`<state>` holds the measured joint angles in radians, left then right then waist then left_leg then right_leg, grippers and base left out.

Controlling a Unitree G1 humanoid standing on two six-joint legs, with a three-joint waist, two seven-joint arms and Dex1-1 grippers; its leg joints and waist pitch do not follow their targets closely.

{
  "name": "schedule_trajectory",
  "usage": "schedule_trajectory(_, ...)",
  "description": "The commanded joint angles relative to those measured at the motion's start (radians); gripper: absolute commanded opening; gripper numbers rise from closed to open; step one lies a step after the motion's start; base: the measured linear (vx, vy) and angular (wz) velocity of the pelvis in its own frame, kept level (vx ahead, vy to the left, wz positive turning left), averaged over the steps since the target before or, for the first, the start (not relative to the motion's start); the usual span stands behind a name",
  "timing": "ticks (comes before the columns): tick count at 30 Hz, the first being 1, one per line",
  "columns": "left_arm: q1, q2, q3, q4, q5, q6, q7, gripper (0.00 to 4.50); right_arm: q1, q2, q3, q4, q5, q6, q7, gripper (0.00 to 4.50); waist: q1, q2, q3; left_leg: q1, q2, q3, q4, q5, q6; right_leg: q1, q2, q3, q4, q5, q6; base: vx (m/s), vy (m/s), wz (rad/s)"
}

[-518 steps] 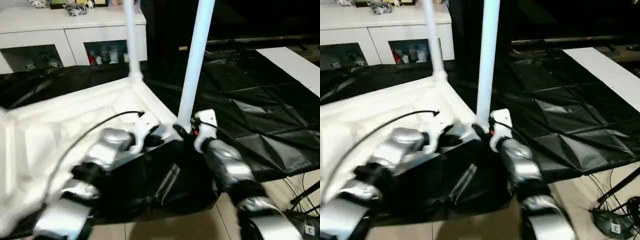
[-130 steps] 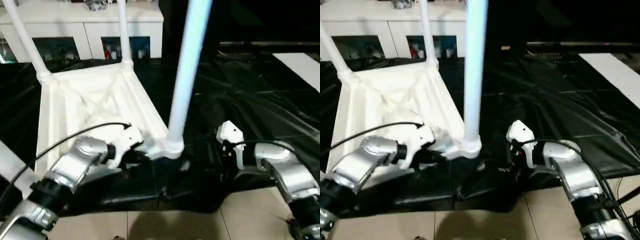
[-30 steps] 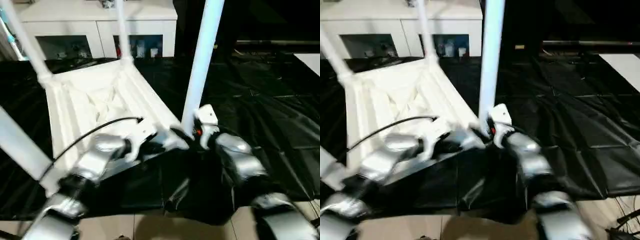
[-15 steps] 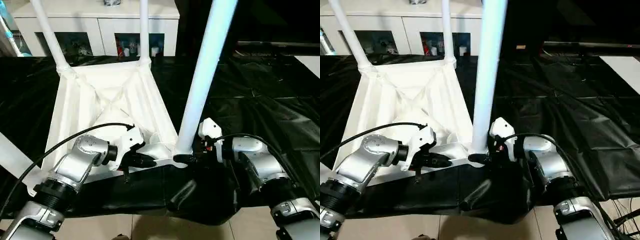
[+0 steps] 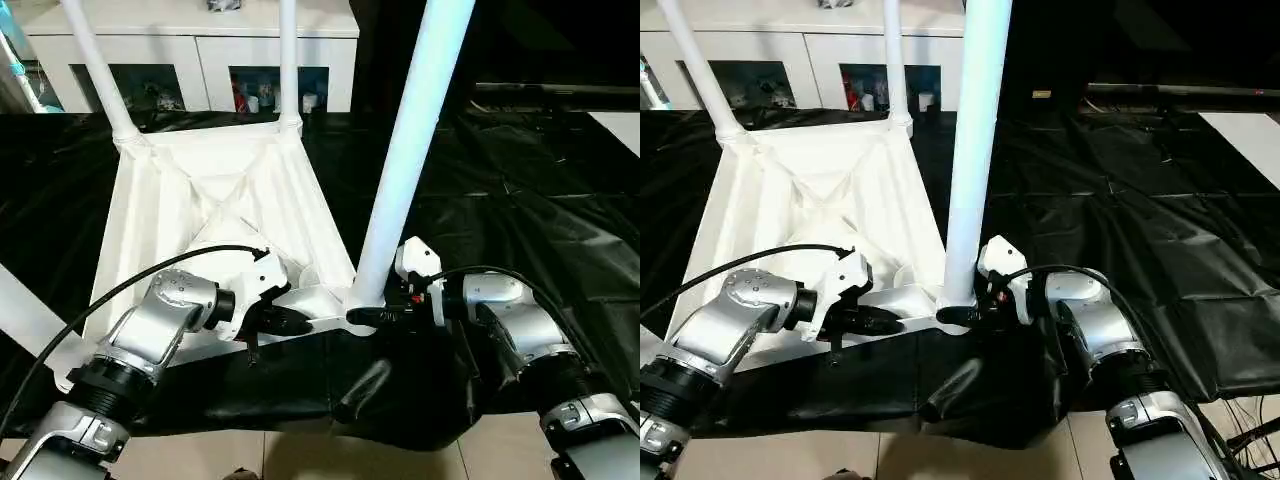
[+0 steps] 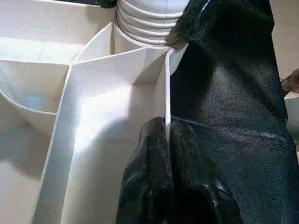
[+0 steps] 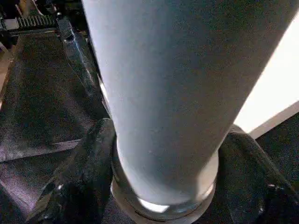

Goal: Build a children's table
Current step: Rotate leg to tighten

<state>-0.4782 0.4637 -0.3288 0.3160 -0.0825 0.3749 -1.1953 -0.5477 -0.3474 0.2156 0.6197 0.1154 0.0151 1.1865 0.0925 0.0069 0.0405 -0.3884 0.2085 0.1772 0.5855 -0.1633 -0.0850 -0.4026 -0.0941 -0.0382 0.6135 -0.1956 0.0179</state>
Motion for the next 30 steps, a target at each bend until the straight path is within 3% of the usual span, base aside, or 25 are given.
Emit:
schedule_trajectory(1, 0.012, 0.000, -0.055, 0.000, 0.006, 0.018, -0.051, 0.00, -0.016, -0.010, -0.008, 0.019, -0.006, 0.011, -0.006, 2.69, -0.003, -0.008, -0.062, 0.019, 0.013, 0.006, -0.065, -0.178, 0.069, 0.046, -0.029, 0.022, -0.055, -0.064, -0.263, 0.000, 0.000, 0.00)
schedule_trajectory(4, 0.014, -0.001, -0.052, -0.001, 0.005, 0.022, -0.045, 0.00, -0.008, -0.004, -0.013, 0.016, -0.002, 0.019, -0.018, 2.69, -0.003, -0.009, -0.063, 0.019, 0.013, 0.007, -0.064, -0.175, 0.071, 0.046, -0.029, 0.022, -0.055, -0.057, -0.264, 0.000, 0.000, 0.00)
schedule_trajectory(7, -0.006, -0.053, -0.021, 0.055, 0.023, 0.010, 0.059, 0.00, -0.008, 0.054, -0.058, 0.061, -0.011, 0.020, -0.190, 2.69, -0.007, -0.008, -0.059, 0.019, 0.013, 0.007, -0.067, -0.187, 0.062, 0.043, -0.030, 0.023, -0.058, -0.075, -0.264, 0.000, 0.000, 0.00)
schedule_trajectory(10, -0.042, -0.123, 0.002, 0.133, 0.035, 0.013, 0.162, 0.00, -0.006, 0.144, -0.105, 0.118, -0.015, 0.047, -0.406, 2.68, -0.016, -0.010, -0.055, 0.022, 0.010, 0.001, -0.078, -0.275, 0.002, 0.043, -0.032, 0.024, -0.072, -0.230, -0.219, 0.000, 0.000, 0.00)
schedule_trajectory(13, -0.060, -0.158, 0.012, 0.168, 0.039, 0.012, 0.209, 0.00, -0.003, 0.185, -0.117, 0.142, -0.015, 0.052, -0.485, 2.68, -0.023, -0.009, -0.054, 0.026, 0.010, -0.002, -0.081, -0.323, -0.014, 0.037, -0.033, 0.023, -0.081, -0.290, -0.194, 0.000, 0.000, 0.00)
schedule_trajectory(14, -0.083, -0.200, 0.025, 0.212, 0.042, 0.011, 0.266, 0.00, -0.008, 0.229, -0.130, 0.182, -0.024, 0.042, -0.593, 2.68, -0.027, -0.003, -0.054, 0.026, 0.009, -0.003, -0.082, -0.340, -0.017, 0.034, -0.033, 0.024, -0.083, -0.304, -0.189, 0.000, 0.000, 0.00)
schedule_trajectory(16, -0.112, -0.247, 0.036, 0.268, 0.052, -0.001, 0.336, 0.00, -0.027, 0.280, -0.150, 0.247, -0.034, 0.024, -0.730, 2.68, -0.034, -0.005, -0.050, 0.029, 0.008, -0.005, -0.084, -0.376, -0.030, 0.027, -0.033, 0.023, -0.090, -0.352, -0.179, 0.000, 0.000, 0.00)
schedule_trajectory(17, -0.135, -0.279, 0.048, 0.313, 0.061, -0.010, 0.389, 0.00, -0.046, 0.314, -0.172, 0.297, -0.038, 0.008, -0.833, 2.67, -0.038, -0.006, -0.050, 0.029, 0.006, -0.008, -0.085, -0.403, -0.039, 0.027, -0.033, 0.021, -0.094, -0.401, -0.165, 0.000, 0.000, 0.00)
schedule_trajectory(18, -0.151, -0.301, 0.054, 0.346, 0.069, -0.022, 0.421, 0.00, -0.064, 0.340, -0.193, 0.336, -0.034, -0.007, -0.911, 2.67, -0.040, 0.002, -0.051, 0.032, 0.005, -0.009, -0.086, -0.417, -0.047, 0.024, -0.035, 0.021, -0.099, -0.424, -0.154, 0.000, 0.000, 0.00)
schedule_trajectory(20, -0.175, -0.337, 0.064, 0.400, 0.082, -0.044, 0.468, 0.00, -0.097, 0.390, -0.243, 0.398, -0.016, -0.036, -1.052, 2.67, -0.040, 0.003, -0.052, 0.035, 0.005, -0.013, -0.087, -0.438, -0.047, 0.020, -0.036, 0.019, -0.104, -0.437, -0.140, 0.000, 0.000, 0.00)
schedule_trajectory(24, -0.180, -0.343, 0.050, 0.413, 0.092, -0.054, 0.465, 0.00, -0.123, 0.436, -0.264, 0.431, -0.004, -0.047, -1.119, 2.67, -0.040, 0.003, -0.052, 0.030, 0.004, -0.014, -0.090, -0.458, -0.034, 0.020, -0.032, 0.018, -0.103, -0.423, -0.130, 0.000, 0.000, 0.00)
schedule_trajectory(27, -0.183, -0.342, 0.052, 0.424, 0.096, -0.063, 0.463, 0.00, -0.131, 0.453, -0.262, 0.442, -0.005, -0.067, -1.085, 2.67, -0.040, 0.000, -0.051, 0.031, 0.005, -0.013, -0.091, -0.483, -0.028, 0.017, -0.032, 0.018, -0.107, -0.438, -0.122, 0.000, 0.000, 0.00)
schedule_trajectory(29, -0.184, -0.338, 0.052, 0.435, 0.103, -0.078, 0.456, 0.00, -0.134, 0.467, -0.291, 0.449, 0.026, -0.084, -1.045, 2.67, -0.040, -0.002, -0.051, 0.031, 0.005, -0.014, -0.092, -0.488, -0.025, 0.017, -0.033, 0.018, -0.109, -0.451, -0.117, 0.000, 0.000, 0.00)
schedule_trajectory(30, -0.184, -0.338, 0.053, 0.436, 0.103, -0.078, 0.455, 0.00, -0.135, 0.468, -0.292, 0.450, 0.026, -0.085, -1.045, 3.02, -0.040, -0.004, -0.051, 0.031, 0.005, -0.013, -0.091, -0.485, -0.022, 0.015, -0.034, 0.019, -0.109, -0.454, -0.117, 0.000, 0.000, 0.00)
